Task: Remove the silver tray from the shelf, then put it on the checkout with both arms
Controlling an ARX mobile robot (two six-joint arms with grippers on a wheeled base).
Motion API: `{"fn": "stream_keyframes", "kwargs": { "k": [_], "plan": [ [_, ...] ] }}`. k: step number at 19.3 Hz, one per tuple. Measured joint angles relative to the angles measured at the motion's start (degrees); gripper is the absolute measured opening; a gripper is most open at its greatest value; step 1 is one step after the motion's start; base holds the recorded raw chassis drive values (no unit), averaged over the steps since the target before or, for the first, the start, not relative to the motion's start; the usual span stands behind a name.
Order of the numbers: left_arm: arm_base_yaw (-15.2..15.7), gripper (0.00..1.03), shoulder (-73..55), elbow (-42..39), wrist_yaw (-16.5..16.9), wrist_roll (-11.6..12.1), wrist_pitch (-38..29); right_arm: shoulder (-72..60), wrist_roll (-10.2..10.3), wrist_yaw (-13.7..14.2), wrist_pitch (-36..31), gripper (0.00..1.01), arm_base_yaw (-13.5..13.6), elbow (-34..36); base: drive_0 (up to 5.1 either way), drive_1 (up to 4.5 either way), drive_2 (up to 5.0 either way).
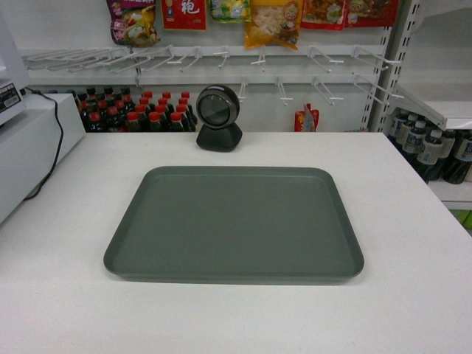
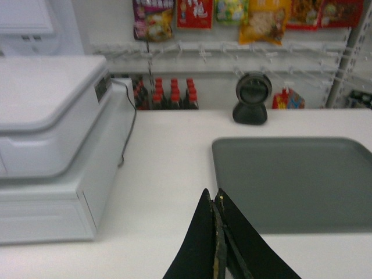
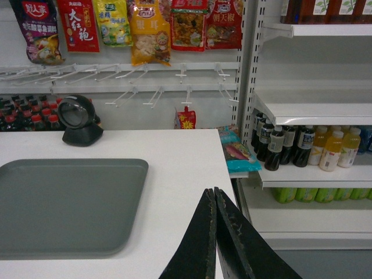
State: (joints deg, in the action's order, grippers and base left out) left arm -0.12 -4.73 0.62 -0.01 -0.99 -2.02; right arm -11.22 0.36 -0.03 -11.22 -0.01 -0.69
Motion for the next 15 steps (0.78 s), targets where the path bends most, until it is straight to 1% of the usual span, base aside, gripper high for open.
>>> {"fn": "stream_keyframes", "kwargs": {
  "k": [1, 2, 3, 4, 5, 6, 7, 9, 10, 11, 13, 15],
  "plan": [
    [0.0, 0.01, 1.7, 0.0, 0.13, 0.0, 2.25, 0.28, -0.02, 0.02, 0.26, 0.02, 0.0, 0.0, 0.0, 0.0, 0.0],
    [0.0, 0.01, 3.1, 0.0, -0.02, 0.0, 2.89, 0.44, 0.02, 0.02, 0.39, 0.02, 0.0, 0.0, 0.0, 0.0, 0.0],
    [0.0, 0.01, 3.63, 0.0, -0.04, 0.0, 2.84, 0.66, -0.02, 0.02, 0.59, 0.02, 0.0, 0.0, 0.0, 0.0, 0.0],
    [0.0, 0.01, 4.15, 0.07, 0.15, 0.02, 1.11, 1.14, 0.0, 0.02, 1.16, 0.02, 0.0, 0.0, 0.0, 0.0, 0.0],
    [0.0, 0.01, 4.15, 0.17, -0.11, 0.02, 2.05, 2.47, 0.0, 0.0, 3.02, 0.02, 0.0, -0.02, 0.0, 0.0, 0.0],
    [0.0, 0.01, 4.15, 0.0, 0.0, 0.02, 2.49, 6.99, -0.04, -0.17, 10.03, 0.02, 0.0, -0.02, 0.0, 0.0, 0.0],
    [0.0, 0.01, 4.15, 0.0, 0.02, 0.02, 2.25, 11.06, -0.02, 0.0, 10.8, 0.02, 0.0, -0.02, 0.0, 0.0, 0.0],
    [0.0, 0.01, 4.15, 0.0, -0.04, 0.0, 2.23, 10.93, 0.0, 0.0, 11.85, 0.02, 0.0, -0.02, 0.0, 0.0, 0.0],
    [0.0, 0.08, 4.15, 0.0, -0.04, 0.0, 2.25, 10.99, -0.02, 0.0, 11.3, 0.02, 0.0, -0.02, 0.0, 0.0, 0.0],
    [0.0, 0.21, 4.15, 0.0, 0.0, 0.0, 2.25, 10.99, -0.04, -0.02, 11.56, 0.05, 0.0, -0.02, 0.0, 0.0, 0.0],
    [0.0, 0.41, 4.15, 0.0, 0.0, 0.0, 2.23, 10.99, -0.04, 0.0, 11.5, 0.26, 0.0, -0.02, 0.0, 0.0, 0.0],
    [0.0, 0.55, 4.15, 0.0, 0.0, 0.0, 2.25, 10.99, -0.04, 0.0, 11.5, 0.4, 0.0, -0.02, 0.0, 0.0, 0.0]
  ]
}}
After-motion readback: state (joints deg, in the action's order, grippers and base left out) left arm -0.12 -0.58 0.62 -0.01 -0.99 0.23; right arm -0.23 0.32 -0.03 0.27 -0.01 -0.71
